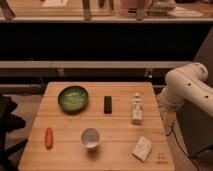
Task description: Push the ceramic bowl across the table
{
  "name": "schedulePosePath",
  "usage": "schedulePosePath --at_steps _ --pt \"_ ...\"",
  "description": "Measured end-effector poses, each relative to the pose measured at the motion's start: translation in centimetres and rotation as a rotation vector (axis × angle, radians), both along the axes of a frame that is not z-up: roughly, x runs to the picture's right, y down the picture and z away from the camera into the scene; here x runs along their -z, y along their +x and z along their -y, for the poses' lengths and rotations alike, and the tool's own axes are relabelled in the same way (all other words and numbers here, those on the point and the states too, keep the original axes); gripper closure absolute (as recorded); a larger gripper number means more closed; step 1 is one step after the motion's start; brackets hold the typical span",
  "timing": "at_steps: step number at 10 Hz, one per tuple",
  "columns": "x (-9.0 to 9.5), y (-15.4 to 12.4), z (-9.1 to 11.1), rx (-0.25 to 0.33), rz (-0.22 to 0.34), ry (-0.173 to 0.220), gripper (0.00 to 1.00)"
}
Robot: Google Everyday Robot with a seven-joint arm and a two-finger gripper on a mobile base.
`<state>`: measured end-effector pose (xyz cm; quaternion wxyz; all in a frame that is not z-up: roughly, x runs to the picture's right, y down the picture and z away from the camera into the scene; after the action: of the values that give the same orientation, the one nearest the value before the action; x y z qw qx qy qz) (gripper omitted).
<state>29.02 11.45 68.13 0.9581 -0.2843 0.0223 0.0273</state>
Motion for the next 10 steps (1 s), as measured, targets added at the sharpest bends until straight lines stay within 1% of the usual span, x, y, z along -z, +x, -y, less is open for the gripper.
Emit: schedulePosePath --at_steps 8,10 --pt "-0.1 -0.2 0.1 0.004 0.002 0.003 0.2" --pt "-0.9 -2.4 1.3 0.024 0.012 0.023 0.2"
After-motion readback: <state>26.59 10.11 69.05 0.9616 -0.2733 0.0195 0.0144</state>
